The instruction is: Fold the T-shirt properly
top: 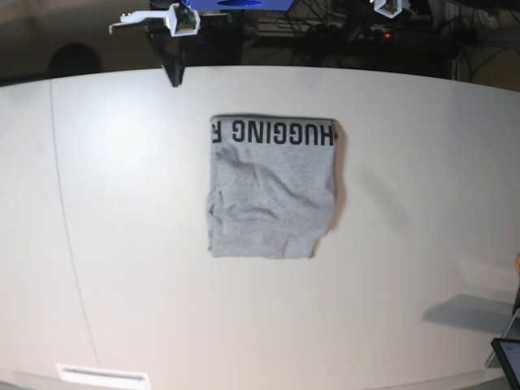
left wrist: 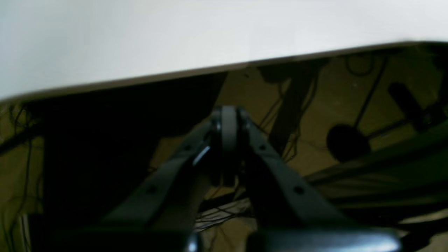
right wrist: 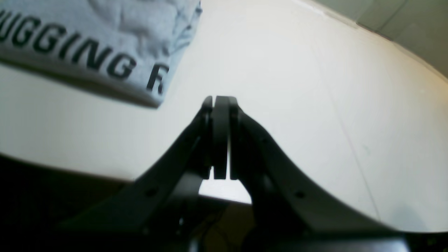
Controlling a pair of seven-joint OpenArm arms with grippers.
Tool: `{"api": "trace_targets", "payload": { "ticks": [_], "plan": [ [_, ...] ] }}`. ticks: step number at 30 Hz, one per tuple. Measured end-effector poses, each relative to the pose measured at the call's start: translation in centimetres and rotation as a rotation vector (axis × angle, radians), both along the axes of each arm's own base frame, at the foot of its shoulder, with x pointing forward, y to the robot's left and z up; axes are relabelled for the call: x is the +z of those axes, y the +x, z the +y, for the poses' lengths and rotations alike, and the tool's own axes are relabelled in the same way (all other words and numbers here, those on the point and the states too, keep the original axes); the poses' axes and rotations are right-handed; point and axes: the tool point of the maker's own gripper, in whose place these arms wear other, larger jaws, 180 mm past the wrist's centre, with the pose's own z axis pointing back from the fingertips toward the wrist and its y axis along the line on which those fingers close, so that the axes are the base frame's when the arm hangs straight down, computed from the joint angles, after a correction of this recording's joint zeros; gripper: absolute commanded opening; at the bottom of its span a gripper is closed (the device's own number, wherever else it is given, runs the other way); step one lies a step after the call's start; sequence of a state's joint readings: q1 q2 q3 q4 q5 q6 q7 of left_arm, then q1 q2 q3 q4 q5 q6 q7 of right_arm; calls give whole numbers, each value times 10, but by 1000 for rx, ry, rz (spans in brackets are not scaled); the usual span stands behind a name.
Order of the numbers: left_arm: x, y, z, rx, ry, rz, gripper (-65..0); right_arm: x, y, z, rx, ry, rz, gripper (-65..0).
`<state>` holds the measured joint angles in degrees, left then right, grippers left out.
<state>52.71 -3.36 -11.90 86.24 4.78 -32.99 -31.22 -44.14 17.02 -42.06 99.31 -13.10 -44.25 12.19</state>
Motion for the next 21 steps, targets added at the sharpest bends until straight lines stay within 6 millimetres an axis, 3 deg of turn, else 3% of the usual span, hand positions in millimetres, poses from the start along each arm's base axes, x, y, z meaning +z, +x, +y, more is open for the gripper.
{"api": "trace_targets", "payload": {
  "ticks": [4, 7, 9, 12, 15, 21],
  "plan": [
    [-18, 0, -4, -43, 32, 34, -650, -51, -2, -24, -37, -2, 206, -650],
    [-17, 2, -4, -42, 33, 29, -650, -55, -7, -44, -14, -72, 232, -650],
    [-16, 6, -4, -42, 34, 18, -650, -46, 2, -50, -42, -63, 208, -650],
    [-15, 6, -4, -43, 35, 16, -650, -20, 23, -43, -32, -31, 104, -650],
    [-15, 6, -4, -43, 34, 15, -650, -25, 21, -47, -47, -30, 133, -650],
    [-18, 5, -4, -46, 42, 34, -650, -26, 35, -87, -144, -101, 126, -650]
  ]
}}
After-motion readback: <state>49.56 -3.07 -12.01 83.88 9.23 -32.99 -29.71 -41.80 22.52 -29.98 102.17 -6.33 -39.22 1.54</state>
